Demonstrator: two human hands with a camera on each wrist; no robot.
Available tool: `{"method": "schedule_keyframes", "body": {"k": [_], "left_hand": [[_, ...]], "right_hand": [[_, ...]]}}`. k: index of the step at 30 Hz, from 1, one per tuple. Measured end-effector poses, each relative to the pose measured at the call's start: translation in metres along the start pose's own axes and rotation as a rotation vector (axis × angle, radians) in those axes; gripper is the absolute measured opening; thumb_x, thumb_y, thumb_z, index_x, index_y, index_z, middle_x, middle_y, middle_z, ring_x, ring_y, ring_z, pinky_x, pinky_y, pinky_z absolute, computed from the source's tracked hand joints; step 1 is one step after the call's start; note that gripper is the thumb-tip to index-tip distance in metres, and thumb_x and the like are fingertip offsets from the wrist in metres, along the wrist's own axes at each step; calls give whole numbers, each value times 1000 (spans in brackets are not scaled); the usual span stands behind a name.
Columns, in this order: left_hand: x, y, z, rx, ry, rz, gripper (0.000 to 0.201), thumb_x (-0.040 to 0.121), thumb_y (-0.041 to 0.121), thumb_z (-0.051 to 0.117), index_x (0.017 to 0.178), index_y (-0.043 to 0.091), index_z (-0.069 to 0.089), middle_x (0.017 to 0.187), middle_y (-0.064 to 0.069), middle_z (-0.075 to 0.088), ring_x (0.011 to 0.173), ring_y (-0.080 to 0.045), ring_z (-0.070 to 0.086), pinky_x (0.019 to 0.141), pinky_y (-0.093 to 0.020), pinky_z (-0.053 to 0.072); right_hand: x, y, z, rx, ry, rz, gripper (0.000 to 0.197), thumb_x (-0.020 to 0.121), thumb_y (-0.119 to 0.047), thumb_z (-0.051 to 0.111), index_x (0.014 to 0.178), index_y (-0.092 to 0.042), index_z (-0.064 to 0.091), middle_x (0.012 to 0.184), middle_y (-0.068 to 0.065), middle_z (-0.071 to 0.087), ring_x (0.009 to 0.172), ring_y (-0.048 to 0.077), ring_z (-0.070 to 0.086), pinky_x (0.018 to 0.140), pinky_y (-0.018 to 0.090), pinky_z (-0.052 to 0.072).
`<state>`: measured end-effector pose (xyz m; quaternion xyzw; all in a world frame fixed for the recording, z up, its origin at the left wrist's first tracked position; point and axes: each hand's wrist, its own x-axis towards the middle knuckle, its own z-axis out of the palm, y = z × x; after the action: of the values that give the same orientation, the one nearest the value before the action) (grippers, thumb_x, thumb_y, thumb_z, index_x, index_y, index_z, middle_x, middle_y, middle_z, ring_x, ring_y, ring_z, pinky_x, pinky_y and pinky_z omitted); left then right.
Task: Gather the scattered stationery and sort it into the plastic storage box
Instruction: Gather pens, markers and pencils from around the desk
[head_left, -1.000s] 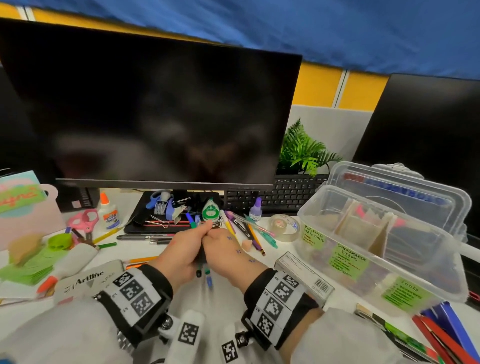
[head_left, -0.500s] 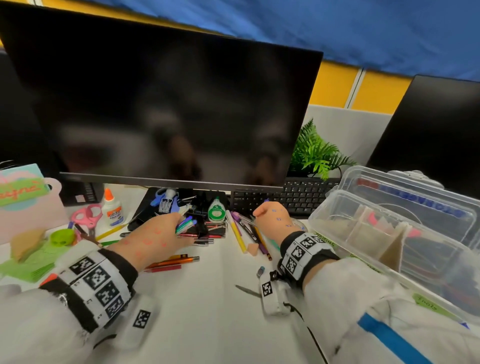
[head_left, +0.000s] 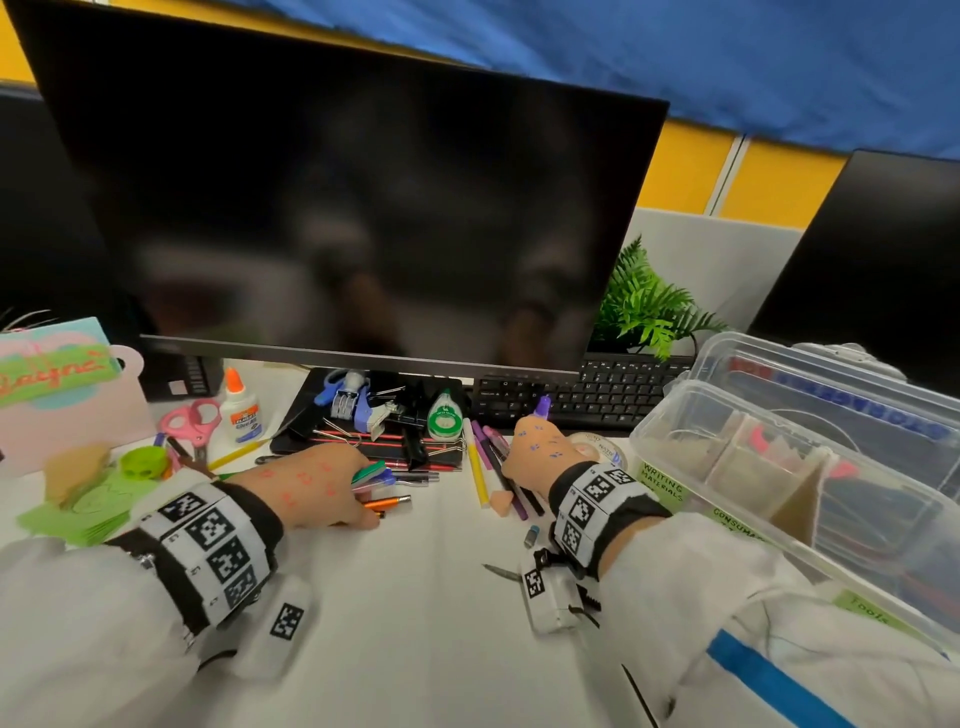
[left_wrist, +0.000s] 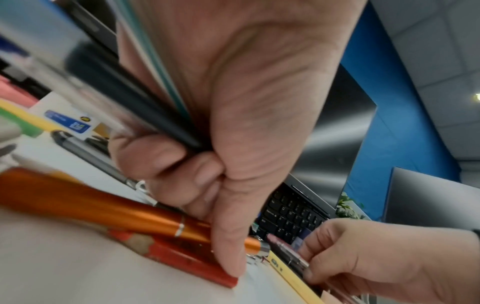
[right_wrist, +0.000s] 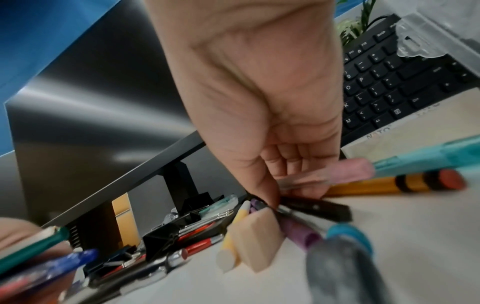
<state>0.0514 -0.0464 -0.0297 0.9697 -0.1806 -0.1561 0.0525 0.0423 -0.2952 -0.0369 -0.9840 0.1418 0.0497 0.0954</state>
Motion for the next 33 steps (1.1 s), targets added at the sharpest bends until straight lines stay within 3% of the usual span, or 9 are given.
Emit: {"method": "schedule_keyframes", "body": {"k": [6,9,12,15,19,23,25,29,33], "left_hand": [[1,0,2,-254,66,-23,34,84,53,72,103,26,64,94,5,67,84,-11,64,74,-25,51],[6,2,1,-448,93,-50,33,86,52,71,97,22,64,78,2,66,67,-12,61,62,-26,48],[7,10,0,-881,81,7,32,89,45,72,92,14,63,66,0,51,53,-11,43,52,-24,40],[5,24,-6,-1326,54,79,26,94,34,68,87,11,59,59,4,50,48,-7,37,44,-20,33],[2,37,-10,-1621,49,42,26,95,35,67,88,10,60,61,3,48,47,-6,34,40,-17,31],[-3,31,-13,-1850,-30,-5,38,93,55,58,97,17,61,67,3,48,48,-5,33,40,-17,31],[-4,23,-15,-1809,81,-29,48,88,66,55,95,19,58,65,5,44,48,-6,33,40,-18,32],[-11,12,-20,-1098,589,101,35,86,51,71,83,17,64,67,-3,56,62,-11,51,58,-25,42],[-18,26,-28,-690,289,248,34,67,49,86,88,27,70,77,5,69,73,-15,65,63,-32,53]], "right_hand": [[3,-6,0,287,-53,109,31,100,-16,46,126,-2,56,129,19,56,98,28,61,73,32,47],[1,-13,1,655,7,152,16,95,-19,51,104,-9,60,109,17,59,72,25,59,59,32,50],[-17,-17,-2,1049,-92,149,13,87,-20,60,85,-9,55,76,13,51,49,22,46,48,30,40],[-39,-25,-2,1343,-261,-4,26,83,-27,77,90,-10,58,66,6,48,43,11,31,40,23,28],[-53,-33,3,1235,-283,-145,49,70,-48,84,100,-13,68,74,9,47,45,9,25,40,22,26],[-61,-28,-9,1098,-251,-248,28,87,-26,76,101,-3,67,67,6,70,41,8,35,41,21,30],[-65,-25,-22,920,-167,-304,21,88,-25,74,98,-7,69,78,8,75,38,5,47,38,21,39],[-59,-22,-40,722,-35,-320,16,79,-32,82,83,-17,76,59,-6,63,49,3,56,54,19,48],[-53,-31,-44,817,-76,-329,22,73,-40,85,79,-20,78,63,1,64,58,16,54,58,32,47]]}}
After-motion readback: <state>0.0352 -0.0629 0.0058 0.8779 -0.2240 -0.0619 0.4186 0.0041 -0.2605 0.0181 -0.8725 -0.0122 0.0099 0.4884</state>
